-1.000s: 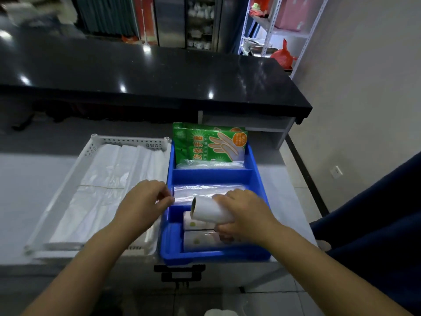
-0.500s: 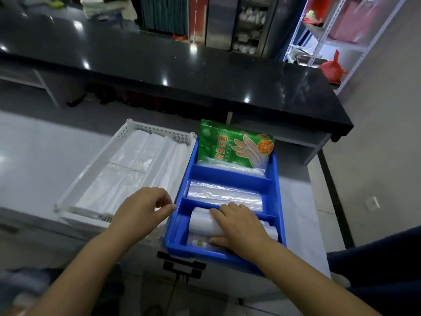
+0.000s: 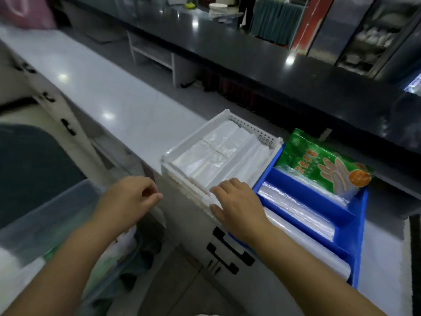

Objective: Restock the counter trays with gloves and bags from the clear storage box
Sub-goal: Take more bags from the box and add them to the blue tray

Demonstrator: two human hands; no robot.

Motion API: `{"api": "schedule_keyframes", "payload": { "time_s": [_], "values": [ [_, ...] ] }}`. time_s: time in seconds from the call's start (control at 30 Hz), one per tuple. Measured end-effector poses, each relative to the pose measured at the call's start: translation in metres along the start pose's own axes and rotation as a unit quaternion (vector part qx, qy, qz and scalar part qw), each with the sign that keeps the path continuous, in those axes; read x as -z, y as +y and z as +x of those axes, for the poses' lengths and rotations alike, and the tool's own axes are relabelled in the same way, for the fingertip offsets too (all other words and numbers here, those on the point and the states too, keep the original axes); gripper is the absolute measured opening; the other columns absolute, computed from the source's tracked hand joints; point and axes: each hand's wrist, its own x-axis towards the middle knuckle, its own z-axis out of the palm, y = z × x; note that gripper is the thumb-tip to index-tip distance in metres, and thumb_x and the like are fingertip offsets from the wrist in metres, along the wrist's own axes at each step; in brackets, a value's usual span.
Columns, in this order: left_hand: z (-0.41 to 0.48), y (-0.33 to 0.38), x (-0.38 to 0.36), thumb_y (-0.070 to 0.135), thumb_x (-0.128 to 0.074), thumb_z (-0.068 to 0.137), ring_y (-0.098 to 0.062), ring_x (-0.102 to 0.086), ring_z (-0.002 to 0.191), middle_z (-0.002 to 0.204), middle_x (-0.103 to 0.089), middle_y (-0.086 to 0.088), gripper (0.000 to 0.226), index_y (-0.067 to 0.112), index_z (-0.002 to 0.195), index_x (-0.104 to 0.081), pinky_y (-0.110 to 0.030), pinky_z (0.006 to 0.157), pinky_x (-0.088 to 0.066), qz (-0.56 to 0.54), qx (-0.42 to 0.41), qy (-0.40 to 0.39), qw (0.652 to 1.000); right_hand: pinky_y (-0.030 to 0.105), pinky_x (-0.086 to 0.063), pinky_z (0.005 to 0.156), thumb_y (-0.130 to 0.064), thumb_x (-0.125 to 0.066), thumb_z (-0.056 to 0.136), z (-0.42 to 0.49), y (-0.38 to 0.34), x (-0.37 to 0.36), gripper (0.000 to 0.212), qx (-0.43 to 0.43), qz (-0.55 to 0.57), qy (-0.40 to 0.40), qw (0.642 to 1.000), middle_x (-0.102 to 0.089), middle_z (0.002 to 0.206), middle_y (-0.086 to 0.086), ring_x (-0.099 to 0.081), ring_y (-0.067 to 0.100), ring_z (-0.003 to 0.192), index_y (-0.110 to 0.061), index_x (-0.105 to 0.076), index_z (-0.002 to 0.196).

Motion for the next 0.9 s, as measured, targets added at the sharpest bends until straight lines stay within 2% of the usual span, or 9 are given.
{"api": "schedule_keyframes", "payload": {
  "time_s": [0.1, 0.23, 0.3, 0.43, 0.53, 0.6, 0.7, 0.9],
  "values": [
    [-0.028, -0.044, 0.025, 0.034, -0.066, 0.081, -0.002, -0.053, 0.063, 0.067, -0.058, 0.012, 0.021, 0.036, 0.063, -0.054, -0.028, 0.051, -0.039, -0.033, 0.06, 0.033, 0.997, 0.04, -0.046, 0.082, -0.029, -0.047, 0.086, 0.029, -0.043, -0.009, 0.031, 0.042, 0.001, -0.008, 0.999, -0.065, 0.107, 0.008, -0.054, 0.029, 0.098, -0.011, -0.062, 0.107],
    [-0.068, -0.111, 0.057, 0.032, -0.068, 0.08, -0.009, -0.057, 0.065, 0.066, -0.061, 0.009, 0.015, 0.029, 0.067, -0.061, -0.036, 0.058, -0.048, -0.044, 0.125, 0.055, 0.99, 0.04, -0.045, 0.082, -0.03, -0.046, 0.088, 0.067, -0.106, -0.027, 0.029, 0.096, 0.003, -0.023, 0.995, -0.063, 0.105, 0.007, -0.054, 0.029, 0.098, -0.013, -0.062, 0.106],
    [-0.089, -0.147, 0.075, 0.029, -0.069, 0.079, -0.007, -0.055, 0.068, 0.068, -0.061, 0.01, 0.013, 0.028, 0.067, -0.062, -0.031, 0.058, -0.046, -0.047, 0.147, 0.067, 0.986, 0.038, -0.043, 0.08, -0.031, -0.047, 0.089, 0.086, -0.143, -0.038, 0.028, 0.111, 0.012, -0.032, 0.993, -0.062, 0.104, 0.005, -0.053, 0.028, 0.098, -0.014, -0.061, 0.106],
    [-0.131, -0.222, 0.105, 0.028, -0.067, 0.079, -0.001, -0.056, 0.069, 0.073, -0.062, 0.013, 0.01, 0.03, 0.071, -0.063, -0.023, 0.055, -0.04, -0.058, 0.219, 0.081, 0.971, 0.038, -0.042, 0.071, -0.024, -0.053, 0.084, 0.118, -0.218, -0.068, 0.018, 0.143, 0.046, -0.059, 0.987, -0.062, 0.09, 0.007, -0.054, 0.03, 0.086, -0.011, -0.061, 0.092],
    [-0.155, -0.274, 0.118, 0.028, -0.067, 0.08, 0.0, -0.055, 0.068, 0.073, -0.061, 0.014, 0.008, 0.031, 0.074, -0.063, -0.02, 0.054, -0.037, -0.048, 0.247, 0.076, 0.965, 0.039, -0.046, 0.075, -0.028, -0.048, 0.087, 0.134, -0.262, -0.098, 0.026, 0.144, 0.039, -0.101, 0.984, -0.063, 0.099, 0.005, -0.054, 0.027, 0.091, -0.013, -0.062, 0.102],
    [-0.167, -0.302, 0.123, 0.027, -0.066, 0.08, 0.001, -0.054, 0.067, 0.072, -0.06, 0.016, 0.009, 0.032, 0.074, -0.063, -0.02, 0.054, -0.038, -0.051, 0.261, 0.071, 0.961, 0.043, -0.046, 0.074, -0.028, -0.047, 0.087, 0.141, -0.282, -0.116, 0.025, 0.143, 0.039, -0.134, 0.98, -0.063, 0.098, 0.007, -0.054, 0.029, 0.091, -0.012, -0.063, 0.098],
    [-0.184, -0.336, 0.122, 0.028, -0.066, 0.081, -0.001, -0.056, 0.067, 0.073, -0.061, 0.014, 0.01, 0.033, 0.073, -0.061, -0.023, 0.056, -0.043, -0.06, 0.293, 0.061, 0.952, 0.041, -0.045, 0.07, -0.025, -0.051, 0.087, 0.144, -0.302, -0.139, 0.019, 0.141, 0.053, -0.179, 0.972, -0.065, 0.09, 0.01, -0.056, 0.032, 0.086, -0.011, -0.063, 0.091],
    [-0.205, -0.389, 0.1, 0.03, -0.064, 0.083, 0.001, -0.054, 0.068, 0.074, -0.06, 0.017, 0.01, 0.035, 0.075, -0.059, -0.02, 0.052, -0.037, -0.065, 0.354, 0.025, 0.933, 0.036, -0.044, 0.078, -0.029, -0.05, 0.088, 0.164, -0.315, -0.188, 0.024, 0.133, 0.046, -0.26, 0.955, -0.064, 0.105, 0.005, -0.056, 0.025, 0.101, -0.015, -0.063, 0.102]
  ]
}}
